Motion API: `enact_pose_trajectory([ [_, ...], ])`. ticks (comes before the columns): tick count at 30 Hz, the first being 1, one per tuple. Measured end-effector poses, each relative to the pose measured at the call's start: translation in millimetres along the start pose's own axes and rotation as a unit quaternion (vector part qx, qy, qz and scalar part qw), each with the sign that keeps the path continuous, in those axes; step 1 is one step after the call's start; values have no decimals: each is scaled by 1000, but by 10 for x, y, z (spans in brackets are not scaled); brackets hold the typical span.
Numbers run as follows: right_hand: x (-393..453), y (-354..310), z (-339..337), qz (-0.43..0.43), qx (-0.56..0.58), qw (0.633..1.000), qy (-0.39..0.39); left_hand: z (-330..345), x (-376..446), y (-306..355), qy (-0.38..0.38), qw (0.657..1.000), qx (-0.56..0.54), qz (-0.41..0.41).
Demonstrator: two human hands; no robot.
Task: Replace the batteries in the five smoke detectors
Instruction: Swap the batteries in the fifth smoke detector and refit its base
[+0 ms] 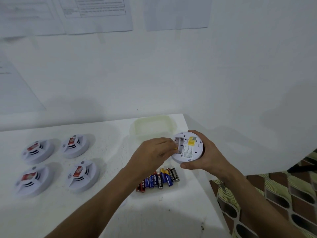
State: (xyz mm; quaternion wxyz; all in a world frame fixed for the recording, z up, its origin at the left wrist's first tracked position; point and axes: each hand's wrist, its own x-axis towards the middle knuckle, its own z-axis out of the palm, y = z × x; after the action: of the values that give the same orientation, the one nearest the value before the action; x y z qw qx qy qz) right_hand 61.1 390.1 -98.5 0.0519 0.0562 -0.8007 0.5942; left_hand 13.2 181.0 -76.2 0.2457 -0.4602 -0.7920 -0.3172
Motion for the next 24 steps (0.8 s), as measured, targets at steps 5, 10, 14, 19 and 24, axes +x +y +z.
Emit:
enact_pose_trajectory([
  [5, -14, -20, -17, -7, 7, 1000, -7, 26, -36, -17, -14, 992, -96, -86],
  [10, -20, -55, -34, -14, 17, 1000, -21, -94, 96, 35, -102, 911, -208, -342],
  [14, -27, -66, -46, -12, 11, 999, -38, -163, 170, 14, -154, 856, -273, -412],
  [19, -24, -64, -41, -9, 11, 999, -41, -169, 227, 34, -151, 846, -278, -429],
  [24, -30, -44, -66, -4, 21, 999, -33, -107, 267, -22, -135, 825, -314, -451],
])
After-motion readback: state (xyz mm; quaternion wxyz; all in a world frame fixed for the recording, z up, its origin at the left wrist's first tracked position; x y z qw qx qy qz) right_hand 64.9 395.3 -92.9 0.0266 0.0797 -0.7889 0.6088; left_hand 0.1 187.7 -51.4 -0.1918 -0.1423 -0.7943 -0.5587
